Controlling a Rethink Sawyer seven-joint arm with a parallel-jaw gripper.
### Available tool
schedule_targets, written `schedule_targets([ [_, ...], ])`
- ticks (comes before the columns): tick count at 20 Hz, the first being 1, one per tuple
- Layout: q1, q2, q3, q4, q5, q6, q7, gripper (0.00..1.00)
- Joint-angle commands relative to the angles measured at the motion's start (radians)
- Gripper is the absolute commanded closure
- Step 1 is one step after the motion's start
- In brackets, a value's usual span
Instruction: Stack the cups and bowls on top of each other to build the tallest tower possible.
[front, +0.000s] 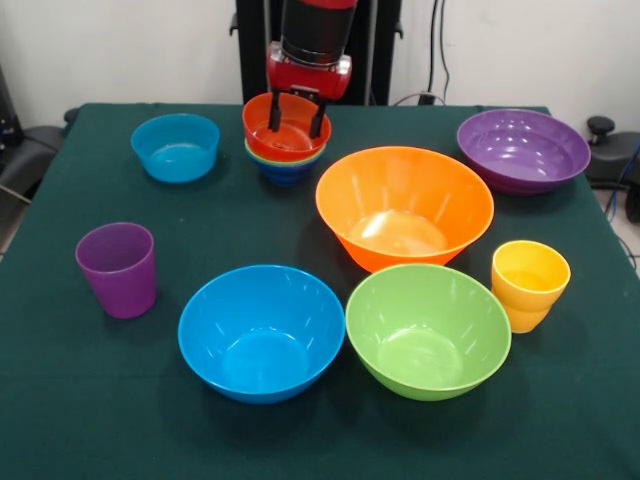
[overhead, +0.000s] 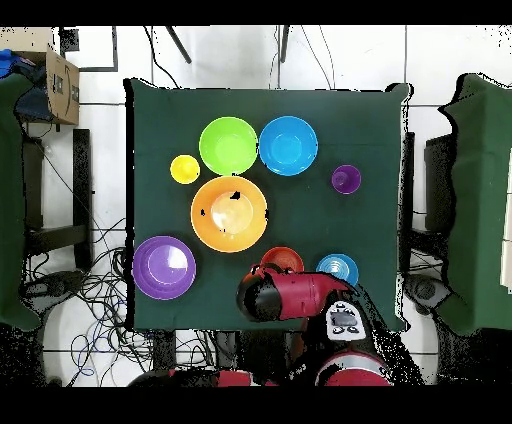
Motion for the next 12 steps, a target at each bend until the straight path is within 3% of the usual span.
schedule_targets([
  [1,-0.031,0.068,0.12,-0.065,-0.06,-0.062,0.026,0.0],
  [12,-0.077,0.087,0.172,-0.071,-0.088,-0.086,0.02,0.0],
])
